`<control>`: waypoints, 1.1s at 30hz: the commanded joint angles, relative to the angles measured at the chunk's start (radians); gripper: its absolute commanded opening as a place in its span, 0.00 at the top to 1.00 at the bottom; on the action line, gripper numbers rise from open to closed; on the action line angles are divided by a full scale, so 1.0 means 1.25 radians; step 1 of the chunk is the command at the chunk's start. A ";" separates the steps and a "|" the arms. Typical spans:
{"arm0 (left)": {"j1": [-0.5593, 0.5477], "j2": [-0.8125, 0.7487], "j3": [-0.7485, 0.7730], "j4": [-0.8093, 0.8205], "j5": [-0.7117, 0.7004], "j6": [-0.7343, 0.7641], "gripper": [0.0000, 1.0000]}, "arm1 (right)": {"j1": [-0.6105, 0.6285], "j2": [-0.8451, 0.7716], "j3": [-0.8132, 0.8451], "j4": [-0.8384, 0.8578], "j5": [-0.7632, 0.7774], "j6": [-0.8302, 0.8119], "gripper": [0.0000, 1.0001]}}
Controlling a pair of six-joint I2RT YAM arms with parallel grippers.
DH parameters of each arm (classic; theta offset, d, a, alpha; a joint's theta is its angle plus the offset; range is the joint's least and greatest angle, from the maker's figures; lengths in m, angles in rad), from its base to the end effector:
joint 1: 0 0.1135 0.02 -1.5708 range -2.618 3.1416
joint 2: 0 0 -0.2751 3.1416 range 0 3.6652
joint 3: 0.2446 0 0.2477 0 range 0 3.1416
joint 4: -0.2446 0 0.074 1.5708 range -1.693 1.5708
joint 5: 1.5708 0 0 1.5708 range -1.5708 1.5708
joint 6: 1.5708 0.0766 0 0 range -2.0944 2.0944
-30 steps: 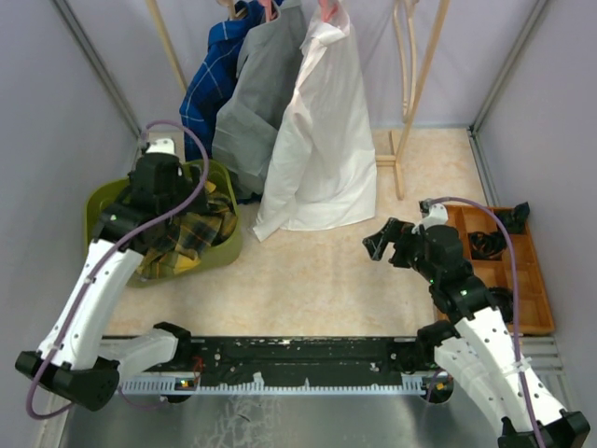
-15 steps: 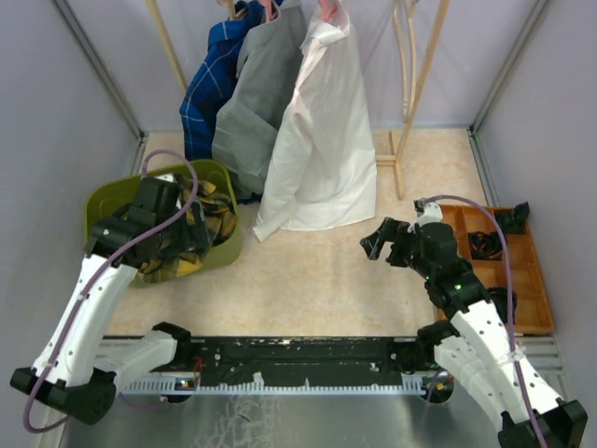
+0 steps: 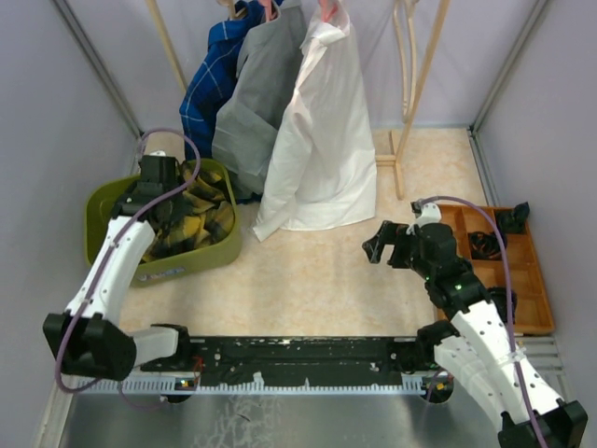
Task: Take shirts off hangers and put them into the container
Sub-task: Place the shirt in the bin.
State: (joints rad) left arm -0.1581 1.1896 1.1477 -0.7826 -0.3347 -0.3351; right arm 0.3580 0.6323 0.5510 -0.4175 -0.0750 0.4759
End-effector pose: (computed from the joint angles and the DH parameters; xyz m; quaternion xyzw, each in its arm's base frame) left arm 0.2604 -0.0160 0.3113 -0.1416 0.9092 0.0627 0.3864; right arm 0.1615 0.0665 0.2444 0.0315 0.8588 0.2361 0.4536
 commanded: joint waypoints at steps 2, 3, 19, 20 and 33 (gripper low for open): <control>0.038 0.071 -0.052 0.158 0.053 -0.013 1.00 | 0.004 -0.042 0.024 -0.007 0.034 -0.039 0.01; 0.038 0.082 -0.075 0.173 0.074 -0.029 1.00 | 0.004 -0.045 0.019 -0.004 0.033 -0.034 0.01; 0.036 0.019 -0.224 0.202 0.173 -0.124 0.72 | 0.004 -0.033 0.041 -0.003 0.018 -0.014 0.01; 0.037 -0.014 -0.206 0.193 0.146 -0.119 0.63 | 0.004 -0.034 0.042 -0.002 0.019 -0.014 0.01; 0.039 0.010 -0.071 0.276 0.173 -0.086 0.41 | 0.004 -0.024 0.037 0.024 0.000 0.003 0.01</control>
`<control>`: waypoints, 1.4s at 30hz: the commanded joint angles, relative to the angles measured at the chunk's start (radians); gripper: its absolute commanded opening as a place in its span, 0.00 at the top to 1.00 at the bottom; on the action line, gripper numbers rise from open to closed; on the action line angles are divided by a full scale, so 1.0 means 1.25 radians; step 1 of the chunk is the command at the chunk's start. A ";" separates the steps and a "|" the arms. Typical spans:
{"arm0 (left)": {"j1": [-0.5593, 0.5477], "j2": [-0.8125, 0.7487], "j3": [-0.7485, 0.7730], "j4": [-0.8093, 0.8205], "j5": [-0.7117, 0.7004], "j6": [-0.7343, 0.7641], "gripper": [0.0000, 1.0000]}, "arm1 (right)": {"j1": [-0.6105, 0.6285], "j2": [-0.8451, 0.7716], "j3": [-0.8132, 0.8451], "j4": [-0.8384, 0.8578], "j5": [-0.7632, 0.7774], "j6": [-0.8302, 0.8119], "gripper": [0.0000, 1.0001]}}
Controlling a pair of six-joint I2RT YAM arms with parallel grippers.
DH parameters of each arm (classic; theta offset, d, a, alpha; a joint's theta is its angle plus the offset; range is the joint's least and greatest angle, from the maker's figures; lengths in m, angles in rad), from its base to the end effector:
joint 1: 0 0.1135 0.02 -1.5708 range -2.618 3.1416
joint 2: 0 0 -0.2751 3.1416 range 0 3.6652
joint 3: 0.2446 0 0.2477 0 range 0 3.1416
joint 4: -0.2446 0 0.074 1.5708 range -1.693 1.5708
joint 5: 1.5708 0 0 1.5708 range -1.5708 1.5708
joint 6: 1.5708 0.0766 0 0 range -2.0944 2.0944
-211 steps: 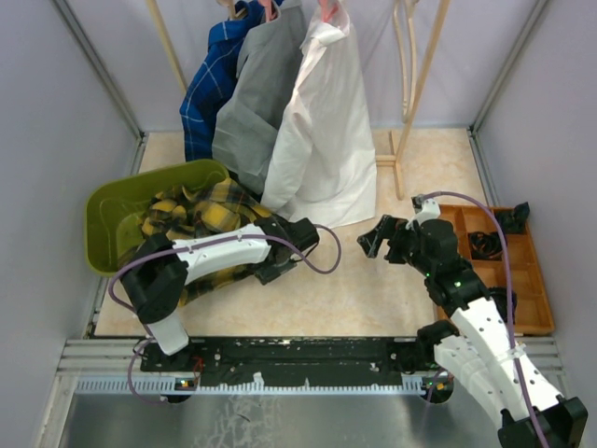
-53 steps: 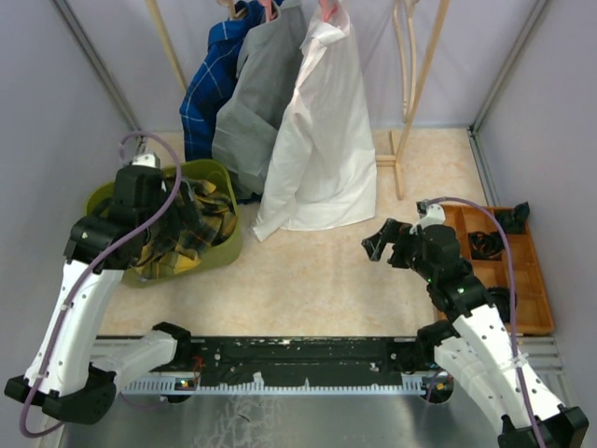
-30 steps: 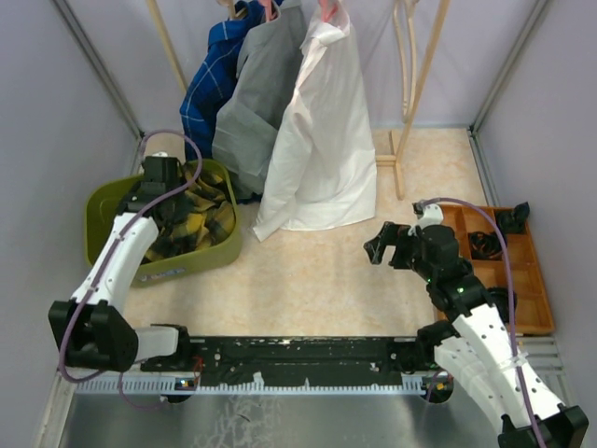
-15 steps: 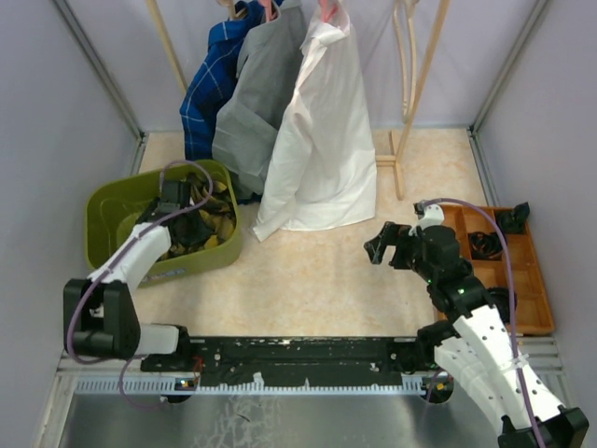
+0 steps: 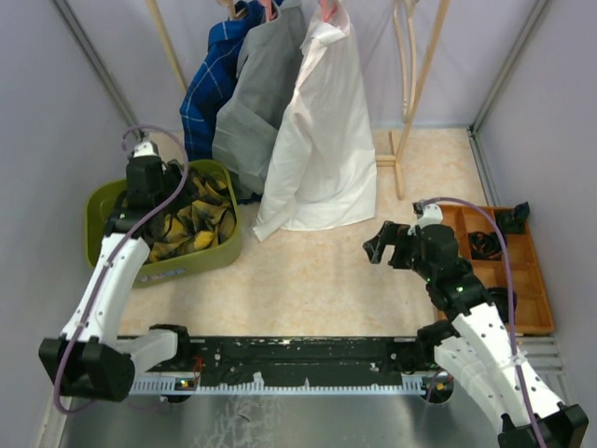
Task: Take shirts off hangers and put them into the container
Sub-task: Place the shirt in the bin.
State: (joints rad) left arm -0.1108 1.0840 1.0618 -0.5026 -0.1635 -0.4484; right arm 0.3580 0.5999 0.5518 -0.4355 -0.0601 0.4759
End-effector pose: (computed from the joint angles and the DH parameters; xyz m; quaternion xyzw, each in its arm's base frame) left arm 0.2621 -0.0166 0.3363 -0.1853 0.8443 -0.0694 0.4980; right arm 0.1567 0.0636 0.2472 0.0349 0.8549 0.2329 0.4623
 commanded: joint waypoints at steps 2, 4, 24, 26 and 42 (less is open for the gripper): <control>0.002 0.163 -0.020 0.086 0.049 -0.013 0.41 | 0.004 0.003 0.045 0.033 -0.013 -0.005 0.01; 0.003 0.234 -0.043 0.109 0.091 -0.037 0.42 | 0.004 0.002 0.054 0.024 -0.009 -0.021 0.01; 0.007 0.094 -0.013 -0.055 0.048 -0.017 0.20 | 0.004 -0.010 0.119 0.024 -0.012 -0.023 0.01; 0.007 0.030 -0.004 -0.088 -0.005 -0.036 0.18 | 0.005 -0.004 0.123 0.026 -0.011 -0.018 0.01; 0.090 -0.050 -0.189 -0.066 0.001 -0.110 0.00 | 0.005 0.027 0.125 0.017 -0.007 -0.014 0.01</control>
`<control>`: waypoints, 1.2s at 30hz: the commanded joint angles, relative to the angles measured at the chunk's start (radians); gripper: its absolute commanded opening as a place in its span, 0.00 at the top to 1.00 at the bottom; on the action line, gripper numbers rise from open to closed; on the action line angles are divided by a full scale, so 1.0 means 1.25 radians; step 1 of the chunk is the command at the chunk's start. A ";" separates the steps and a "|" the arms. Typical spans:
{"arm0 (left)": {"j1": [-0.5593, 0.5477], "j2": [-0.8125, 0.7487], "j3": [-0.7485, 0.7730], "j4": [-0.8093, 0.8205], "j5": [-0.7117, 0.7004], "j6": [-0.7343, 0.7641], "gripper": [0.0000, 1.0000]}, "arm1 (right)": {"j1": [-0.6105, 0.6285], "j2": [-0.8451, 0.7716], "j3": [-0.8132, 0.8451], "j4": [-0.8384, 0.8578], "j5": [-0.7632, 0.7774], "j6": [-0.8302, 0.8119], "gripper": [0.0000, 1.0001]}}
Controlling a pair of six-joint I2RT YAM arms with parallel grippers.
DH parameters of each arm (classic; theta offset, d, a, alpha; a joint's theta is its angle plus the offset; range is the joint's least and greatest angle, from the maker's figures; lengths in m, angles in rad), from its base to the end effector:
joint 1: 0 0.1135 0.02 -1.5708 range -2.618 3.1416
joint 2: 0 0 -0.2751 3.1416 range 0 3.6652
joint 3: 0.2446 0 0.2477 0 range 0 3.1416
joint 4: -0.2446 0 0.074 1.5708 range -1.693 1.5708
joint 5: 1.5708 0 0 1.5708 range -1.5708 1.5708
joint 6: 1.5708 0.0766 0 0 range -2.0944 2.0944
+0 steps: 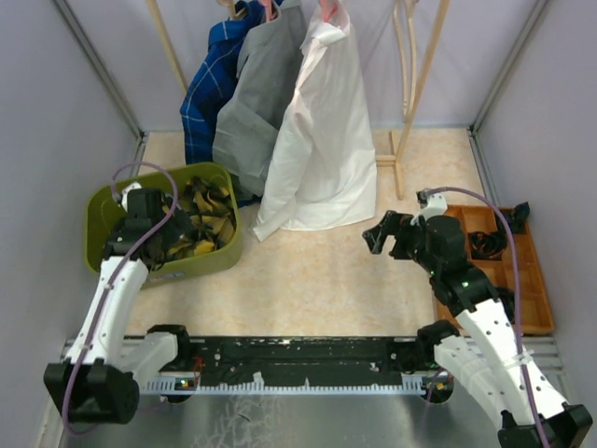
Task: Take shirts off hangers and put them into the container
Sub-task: Place the shirt in the bin.
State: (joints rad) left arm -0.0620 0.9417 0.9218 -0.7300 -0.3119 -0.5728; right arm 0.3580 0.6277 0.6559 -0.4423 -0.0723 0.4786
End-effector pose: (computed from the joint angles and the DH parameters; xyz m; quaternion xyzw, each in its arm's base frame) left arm 0.2082 0.0106 0.2910 -0.2888 0.8608 0.0123 0.4189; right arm 0.1606 0.0660 0.2813 0.0307 0.8365 0.2496 0.4869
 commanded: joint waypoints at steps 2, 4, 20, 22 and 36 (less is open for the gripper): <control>0.076 0.142 -0.103 0.167 0.214 -0.028 0.00 | 0.004 0.010 0.048 0.031 -0.014 -0.014 0.01; 0.083 0.216 -0.117 0.202 0.286 -0.037 0.00 | 0.004 0.014 0.061 0.021 -0.020 -0.005 0.01; 0.091 0.040 -0.077 0.169 0.251 0.022 0.00 | 0.007 0.025 0.180 0.051 -0.095 -0.042 0.05; 0.091 0.000 -0.069 0.159 0.246 0.020 0.00 | 0.030 0.067 0.237 0.027 -0.063 -0.057 0.06; 0.090 -0.093 0.007 0.151 0.384 0.042 0.00 | 0.331 0.400 0.608 -0.018 0.289 -0.094 0.01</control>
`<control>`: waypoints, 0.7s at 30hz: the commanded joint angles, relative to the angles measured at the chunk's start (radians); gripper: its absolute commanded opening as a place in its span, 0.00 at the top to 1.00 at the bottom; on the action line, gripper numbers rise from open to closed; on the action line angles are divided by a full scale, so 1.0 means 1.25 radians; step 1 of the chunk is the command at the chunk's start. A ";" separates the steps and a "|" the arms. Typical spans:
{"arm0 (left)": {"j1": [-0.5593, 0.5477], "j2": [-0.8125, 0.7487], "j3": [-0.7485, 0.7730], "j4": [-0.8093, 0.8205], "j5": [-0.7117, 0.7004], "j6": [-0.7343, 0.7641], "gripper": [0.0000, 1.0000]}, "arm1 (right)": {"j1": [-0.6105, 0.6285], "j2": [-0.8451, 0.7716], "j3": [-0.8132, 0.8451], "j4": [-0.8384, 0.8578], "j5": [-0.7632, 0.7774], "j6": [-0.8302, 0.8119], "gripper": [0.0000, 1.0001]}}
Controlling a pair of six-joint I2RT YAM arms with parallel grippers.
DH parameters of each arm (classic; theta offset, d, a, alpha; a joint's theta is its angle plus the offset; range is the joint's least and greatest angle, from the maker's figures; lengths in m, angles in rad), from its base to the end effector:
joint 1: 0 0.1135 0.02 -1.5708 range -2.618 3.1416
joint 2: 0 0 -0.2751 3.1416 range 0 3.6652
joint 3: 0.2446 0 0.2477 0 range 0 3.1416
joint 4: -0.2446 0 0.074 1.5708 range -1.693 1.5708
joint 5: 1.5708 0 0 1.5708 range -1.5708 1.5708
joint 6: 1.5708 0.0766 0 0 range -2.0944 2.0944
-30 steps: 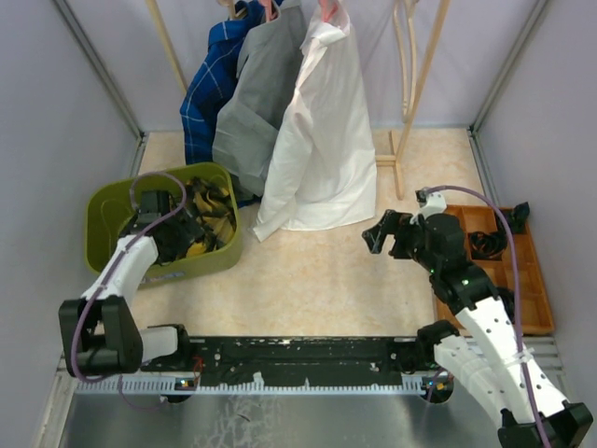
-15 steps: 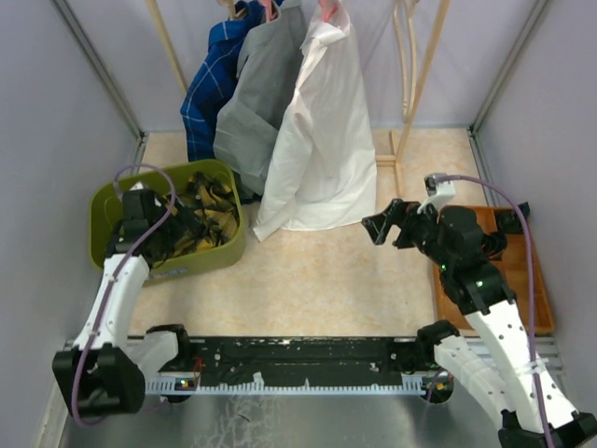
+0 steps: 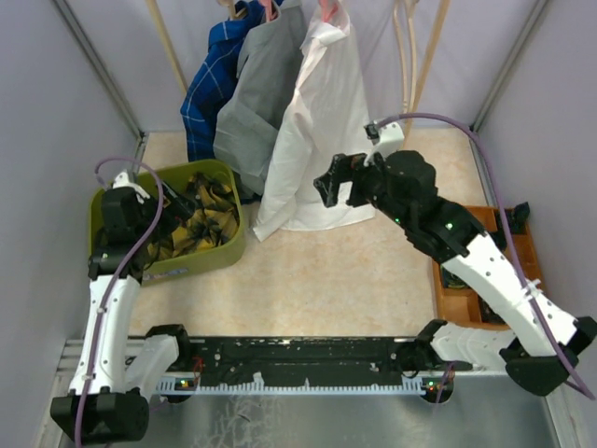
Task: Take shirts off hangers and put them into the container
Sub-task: Place the shirt in the bin, then pick up the hanger from the clothesline.
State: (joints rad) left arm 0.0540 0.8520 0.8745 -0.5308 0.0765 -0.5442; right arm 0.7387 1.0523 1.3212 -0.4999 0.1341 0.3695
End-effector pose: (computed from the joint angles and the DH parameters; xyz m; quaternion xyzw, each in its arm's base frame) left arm 0.2091 0.0054 0.3127 -0.2353 0.8290 -0.1548 0.4831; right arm 0.1883 0.1576 0.4398 -0.1027 0.7765 0.2813 0.5545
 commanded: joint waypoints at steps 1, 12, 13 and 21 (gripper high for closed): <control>-0.003 -0.024 0.051 -0.011 0.093 0.021 0.00 | 0.026 0.074 0.090 0.046 0.139 -0.004 0.01; -0.003 -0.085 0.055 -0.015 0.150 0.008 0.00 | 0.036 0.241 0.293 0.168 0.121 0.021 0.01; -0.003 -0.085 0.057 -0.020 0.148 0.009 0.00 | 0.038 0.256 0.311 0.178 0.126 0.014 0.01; -0.003 -0.086 0.060 -0.039 0.143 0.007 0.00 | 0.048 0.443 0.562 0.099 0.242 -0.019 0.01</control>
State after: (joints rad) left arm 0.0540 0.7517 0.9230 -0.5667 0.2466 -0.5385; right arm 0.7818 1.5005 1.8587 -0.3481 0.3286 0.3901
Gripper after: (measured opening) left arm 0.997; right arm 0.990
